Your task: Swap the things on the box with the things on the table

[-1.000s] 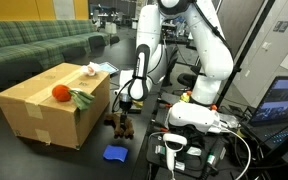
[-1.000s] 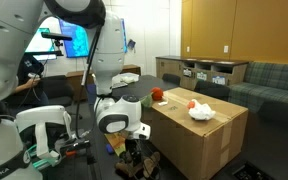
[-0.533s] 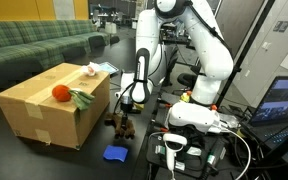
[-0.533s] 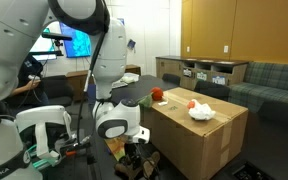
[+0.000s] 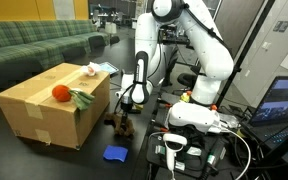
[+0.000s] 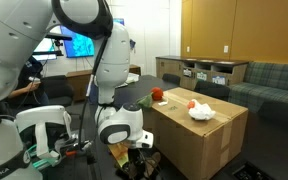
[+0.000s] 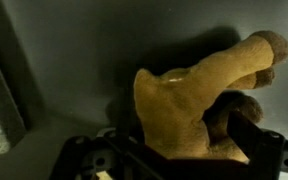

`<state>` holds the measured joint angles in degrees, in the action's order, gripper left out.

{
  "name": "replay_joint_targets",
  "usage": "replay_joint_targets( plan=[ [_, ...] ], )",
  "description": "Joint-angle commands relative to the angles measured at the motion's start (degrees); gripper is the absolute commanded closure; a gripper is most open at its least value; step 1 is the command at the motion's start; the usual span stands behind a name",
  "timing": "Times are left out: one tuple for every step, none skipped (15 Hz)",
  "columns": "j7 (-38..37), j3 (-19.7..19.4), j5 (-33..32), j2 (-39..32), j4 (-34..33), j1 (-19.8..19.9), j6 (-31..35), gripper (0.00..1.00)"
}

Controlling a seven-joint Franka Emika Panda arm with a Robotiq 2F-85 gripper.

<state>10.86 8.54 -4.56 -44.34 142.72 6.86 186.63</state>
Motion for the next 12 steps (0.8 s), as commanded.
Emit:
replay_joint_targets(
  plan=[
    [-0.88, -2.66, -1.36, -2.49, -1.97, -2.41, 2.60, 0.10],
    [-0.92, -2.98, -1.44, -2.78, -2.18, -2.63, 2.93, 0.26],
    [-0.76, -3.04, -1.69, -2.94, -2.33, -2.55, 2.88, 0.32],
    [-0.73, -2.82, -1.93, -2.84, -2.36, -2.19, 2.72, 0.42],
    [-0.56, -2.50, -2.29, -2.61, -2.30, -1.74, 2.45, 0.50],
    [-0.27, -2.05, -2.81, -2.32, -2.14, -1.15, 2.15, 0.58],
    [-0.25, -1.92, -3.08, -1.70, -1.93, -0.99, 1.56, 0.64],
    [0.24, -1.23, -3.85, -0.71, -1.40, 0.06, 0.91, 0.73],
    [0.57, -0.66, -4.52, -0.06, -1.08, 0.90, 0.31, 0.80],
    [1.04, 0.32, -5.41, 0.85, -0.68, 2.37, -0.64, 0.87],
    [1.79, 1.85, -6.70, 1.90, -0.25, 4.56, -2.20, 0.94],
    [2.35, 3.15, -7.63, 2.99, 0.10, 6.43, -3.86, 0.98]
  ],
)
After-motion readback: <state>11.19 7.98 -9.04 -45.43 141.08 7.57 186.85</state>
